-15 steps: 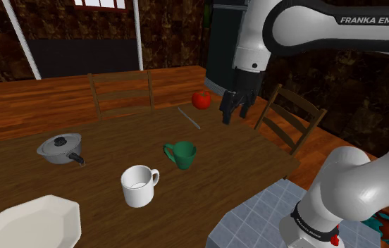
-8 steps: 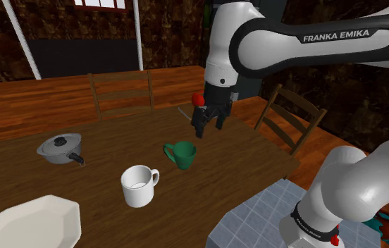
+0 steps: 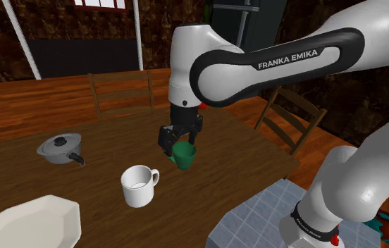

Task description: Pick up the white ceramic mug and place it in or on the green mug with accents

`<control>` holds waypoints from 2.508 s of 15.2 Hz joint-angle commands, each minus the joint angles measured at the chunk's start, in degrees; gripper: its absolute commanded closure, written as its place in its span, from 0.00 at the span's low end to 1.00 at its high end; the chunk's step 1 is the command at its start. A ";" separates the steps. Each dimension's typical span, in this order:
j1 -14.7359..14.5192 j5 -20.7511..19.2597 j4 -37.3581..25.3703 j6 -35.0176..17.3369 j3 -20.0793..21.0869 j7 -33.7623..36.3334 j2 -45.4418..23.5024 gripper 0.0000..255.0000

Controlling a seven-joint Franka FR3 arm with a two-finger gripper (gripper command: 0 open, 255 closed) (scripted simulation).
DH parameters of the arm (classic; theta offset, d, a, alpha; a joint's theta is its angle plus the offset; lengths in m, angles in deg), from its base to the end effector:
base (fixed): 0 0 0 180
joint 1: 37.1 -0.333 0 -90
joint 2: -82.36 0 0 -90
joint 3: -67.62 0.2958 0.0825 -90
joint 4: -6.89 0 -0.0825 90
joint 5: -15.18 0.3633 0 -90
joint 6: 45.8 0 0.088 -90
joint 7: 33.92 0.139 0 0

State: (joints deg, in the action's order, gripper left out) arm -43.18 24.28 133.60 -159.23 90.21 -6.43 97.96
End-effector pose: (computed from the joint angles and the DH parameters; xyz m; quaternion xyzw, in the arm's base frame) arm 0.3986 0.2405 0.4406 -0.9993 0.0265 -0.0005 0.0245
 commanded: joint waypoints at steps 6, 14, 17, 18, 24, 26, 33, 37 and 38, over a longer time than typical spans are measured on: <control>-1.59 -8.40 -10.23 -4.87 5.81 9.91 -16.04 0.00; -8.27 -20.69 -25.84 -4.78 6.80 20.35 -34.81 0.00; -8.51 -21.29 -24.74 -6.71 6.42 20.73 -35.75 0.00; -8.57 -21.51 -24.40 -7.34 6.32 20.87 -36.09 0.00; -8.81 -22.37 -23.31 -9.57 5.93 21.42 -37.38 0.00; -8.81 -22.37 -23.31 -9.57 5.93 21.42 -37.39 0.00; -8.81 -22.37 -23.31 -9.56 5.93 21.41 -37.39 1.00; -8.81 -22.37 -23.32 -9.56 5.93 21.42 -37.39 1.00; -8.82 -22.37 -23.33 -9.55 5.93 21.42 -37.40 1.00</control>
State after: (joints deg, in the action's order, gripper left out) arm -52.00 1.91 110.27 -168.78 96.14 14.98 60.57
